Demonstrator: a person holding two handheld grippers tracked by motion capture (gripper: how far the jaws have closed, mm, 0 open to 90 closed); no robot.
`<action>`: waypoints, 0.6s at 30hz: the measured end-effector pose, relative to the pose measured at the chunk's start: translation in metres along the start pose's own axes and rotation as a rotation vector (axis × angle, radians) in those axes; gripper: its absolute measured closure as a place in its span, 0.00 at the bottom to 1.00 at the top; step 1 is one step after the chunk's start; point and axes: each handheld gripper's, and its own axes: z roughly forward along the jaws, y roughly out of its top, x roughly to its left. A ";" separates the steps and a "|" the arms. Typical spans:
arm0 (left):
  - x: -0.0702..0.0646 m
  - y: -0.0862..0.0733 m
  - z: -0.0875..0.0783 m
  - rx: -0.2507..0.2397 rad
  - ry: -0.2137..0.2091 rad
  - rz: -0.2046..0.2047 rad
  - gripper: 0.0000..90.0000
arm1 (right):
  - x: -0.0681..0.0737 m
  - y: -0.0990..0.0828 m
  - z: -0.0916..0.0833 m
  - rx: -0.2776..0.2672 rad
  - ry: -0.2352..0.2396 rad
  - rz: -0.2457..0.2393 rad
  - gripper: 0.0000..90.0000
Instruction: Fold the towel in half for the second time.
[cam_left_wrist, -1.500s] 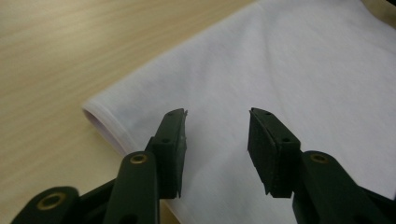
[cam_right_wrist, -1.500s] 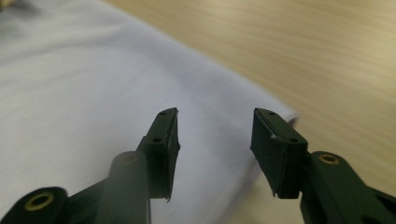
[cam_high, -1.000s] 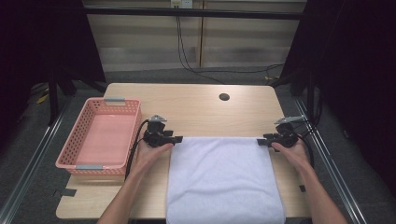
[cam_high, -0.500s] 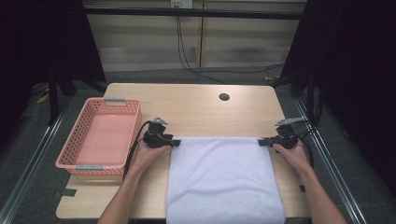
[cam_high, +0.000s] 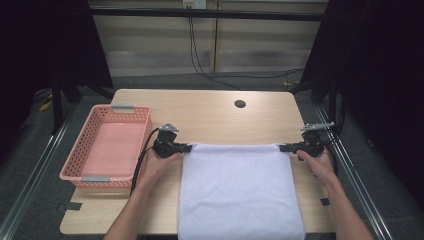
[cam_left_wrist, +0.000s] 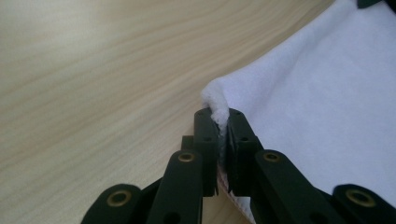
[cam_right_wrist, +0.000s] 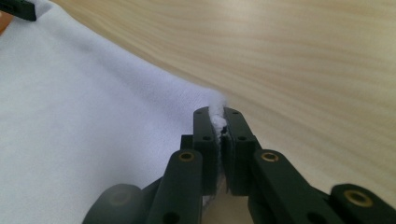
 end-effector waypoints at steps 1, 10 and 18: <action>-0.001 0.002 -0.002 -0.011 0.006 0.000 0.94 | 0.000 0.002 -0.003 -0.015 0.005 0.002 0.95; -0.009 0.029 -0.023 -0.086 0.027 0.022 0.94 | 0.004 0.022 -0.026 -0.127 0.005 -0.013 0.95; -0.009 0.054 -0.031 -0.107 0.052 0.055 0.94 | 0.004 0.041 -0.038 -0.173 -0.014 -0.040 0.95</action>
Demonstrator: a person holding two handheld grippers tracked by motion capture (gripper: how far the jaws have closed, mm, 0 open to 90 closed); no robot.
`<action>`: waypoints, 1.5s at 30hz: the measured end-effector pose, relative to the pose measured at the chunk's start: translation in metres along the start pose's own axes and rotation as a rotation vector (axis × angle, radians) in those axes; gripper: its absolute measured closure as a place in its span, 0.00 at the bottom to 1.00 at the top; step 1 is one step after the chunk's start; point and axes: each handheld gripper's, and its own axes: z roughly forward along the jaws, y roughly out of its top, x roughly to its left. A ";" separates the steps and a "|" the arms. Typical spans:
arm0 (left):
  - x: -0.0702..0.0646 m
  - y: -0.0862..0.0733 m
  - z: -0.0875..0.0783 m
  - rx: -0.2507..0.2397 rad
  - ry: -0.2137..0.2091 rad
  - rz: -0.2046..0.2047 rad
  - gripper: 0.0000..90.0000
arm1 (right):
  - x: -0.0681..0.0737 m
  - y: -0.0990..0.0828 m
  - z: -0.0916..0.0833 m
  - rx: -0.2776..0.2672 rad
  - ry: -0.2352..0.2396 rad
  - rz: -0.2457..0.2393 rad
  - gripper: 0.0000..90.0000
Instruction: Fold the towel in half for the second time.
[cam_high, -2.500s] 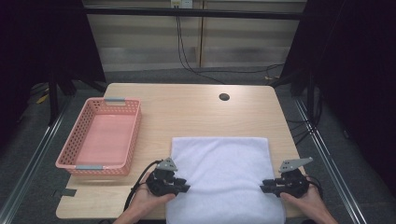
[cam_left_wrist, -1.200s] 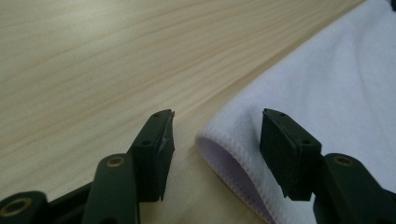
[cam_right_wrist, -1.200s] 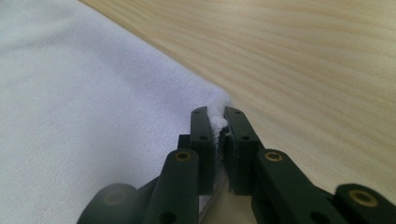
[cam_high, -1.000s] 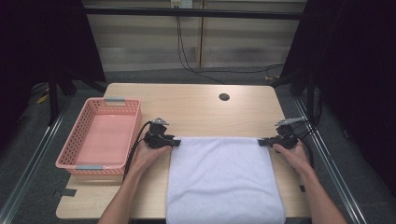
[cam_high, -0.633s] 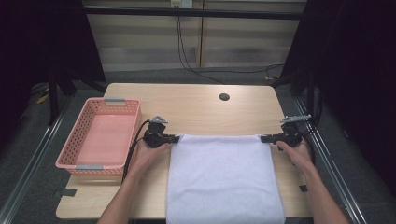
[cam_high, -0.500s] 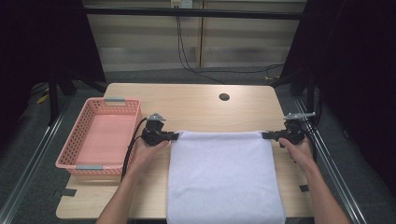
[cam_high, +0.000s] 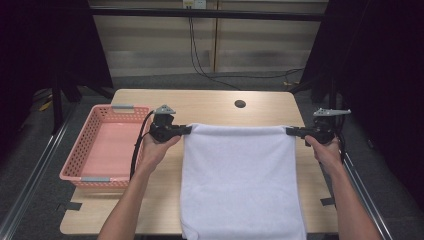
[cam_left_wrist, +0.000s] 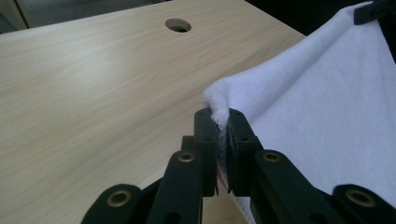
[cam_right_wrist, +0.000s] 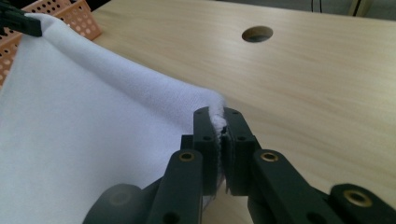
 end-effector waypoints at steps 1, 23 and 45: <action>0.001 0.002 0.000 -0.005 0.005 -0.004 0.94 | -0.001 0.002 0.000 -0.007 0.001 0.002 0.95; -0.010 0.010 -0.026 -0.117 -0.033 0.016 0.94 | 0.015 0.038 -0.029 -0.096 0.003 -0.051 0.95; -0.077 -0.080 -0.072 -0.088 -0.140 0.045 0.94 | 0.088 -0.065 -0.084 -0.032 0.132 -0.131 0.95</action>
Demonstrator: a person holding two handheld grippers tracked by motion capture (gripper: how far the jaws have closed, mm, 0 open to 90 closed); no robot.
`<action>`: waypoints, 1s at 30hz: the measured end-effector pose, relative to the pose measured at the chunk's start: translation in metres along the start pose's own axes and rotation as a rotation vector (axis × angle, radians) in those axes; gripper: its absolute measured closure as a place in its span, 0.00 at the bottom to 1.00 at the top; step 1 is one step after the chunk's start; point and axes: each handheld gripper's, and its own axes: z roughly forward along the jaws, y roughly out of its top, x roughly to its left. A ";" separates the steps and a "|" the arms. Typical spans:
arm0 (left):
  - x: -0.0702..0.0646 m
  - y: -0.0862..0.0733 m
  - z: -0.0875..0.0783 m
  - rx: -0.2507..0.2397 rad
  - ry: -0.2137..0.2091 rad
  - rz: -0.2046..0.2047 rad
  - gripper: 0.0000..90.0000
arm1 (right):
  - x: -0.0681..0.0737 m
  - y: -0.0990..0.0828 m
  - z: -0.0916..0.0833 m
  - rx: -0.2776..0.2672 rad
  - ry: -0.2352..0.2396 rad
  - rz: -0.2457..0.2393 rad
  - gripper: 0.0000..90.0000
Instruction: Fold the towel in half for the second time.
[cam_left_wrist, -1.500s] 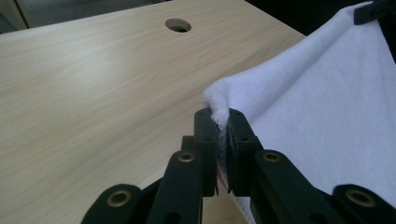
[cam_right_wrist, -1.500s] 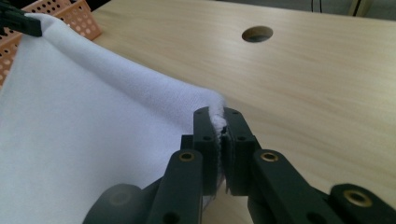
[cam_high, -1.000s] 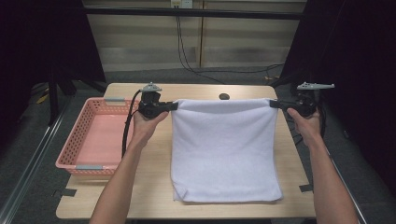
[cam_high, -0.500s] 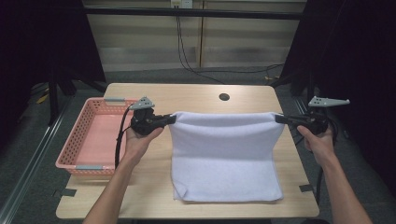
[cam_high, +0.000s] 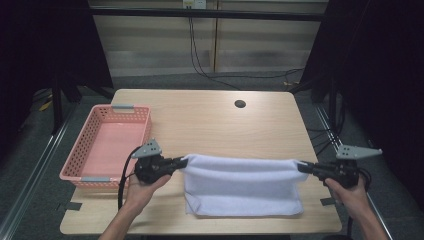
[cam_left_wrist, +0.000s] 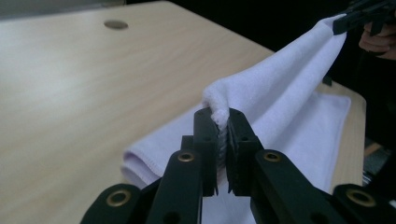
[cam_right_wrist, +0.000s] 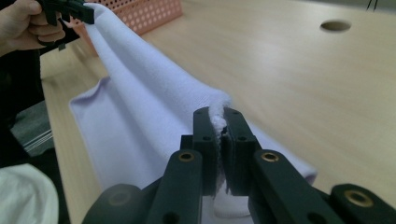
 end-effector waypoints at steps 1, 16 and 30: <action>-0.001 -0.005 0.000 0.010 -0.006 -0.006 0.94 | 0.003 -0.010 0.000 0.020 0.009 0.009 0.95; -0.026 -0.063 -0.006 0.212 -0.075 -0.017 0.86 | 0.028 -0.069 0.000 0.219 0.069 0.029 0.83; -0.022 -0.048 -0.009 0.126 -0.081 -0.021 0.68 | 0.044 -0.050 -0.011 0.126 0.039 0.044 0.74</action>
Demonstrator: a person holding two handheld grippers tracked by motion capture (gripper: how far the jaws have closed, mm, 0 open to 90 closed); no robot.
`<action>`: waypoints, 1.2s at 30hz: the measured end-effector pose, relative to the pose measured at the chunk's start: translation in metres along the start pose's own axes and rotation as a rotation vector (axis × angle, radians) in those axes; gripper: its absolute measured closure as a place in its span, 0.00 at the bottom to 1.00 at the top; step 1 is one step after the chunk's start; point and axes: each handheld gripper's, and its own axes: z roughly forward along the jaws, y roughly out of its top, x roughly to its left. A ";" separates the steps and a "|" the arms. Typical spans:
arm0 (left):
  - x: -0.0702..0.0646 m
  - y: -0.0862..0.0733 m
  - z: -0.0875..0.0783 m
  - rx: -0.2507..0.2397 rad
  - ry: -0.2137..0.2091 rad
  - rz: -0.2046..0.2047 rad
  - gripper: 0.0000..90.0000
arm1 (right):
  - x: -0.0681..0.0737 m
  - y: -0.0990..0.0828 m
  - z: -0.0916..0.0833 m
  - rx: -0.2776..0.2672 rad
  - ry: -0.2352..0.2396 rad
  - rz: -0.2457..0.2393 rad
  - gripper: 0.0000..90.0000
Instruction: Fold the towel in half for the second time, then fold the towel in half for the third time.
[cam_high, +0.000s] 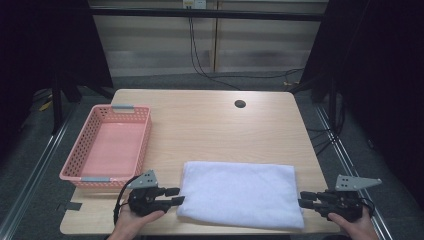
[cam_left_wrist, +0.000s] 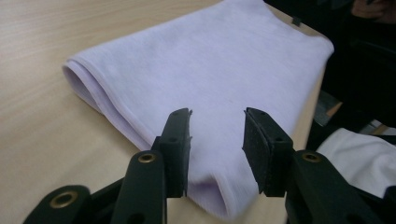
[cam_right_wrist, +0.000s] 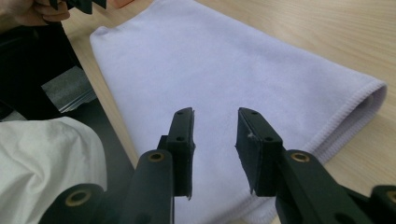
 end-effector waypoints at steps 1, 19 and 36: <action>0.003 0.004 0.005 0.005 0.001 0.011 0.68 | 0.000 0.001 0.003 0.005 -0.018 -0.005 0.73; 0.038 0.019 0.070 0.162 0.087 0.026 0.71 | -0.039 0.018 0.087 0.180 -0.189 0.087 0.59; 0.062 0.050 0.075 0.093 0.134 -0.026 0.60 | 0.013 0.043 0.117 0.119 -0.036 0.017 0.45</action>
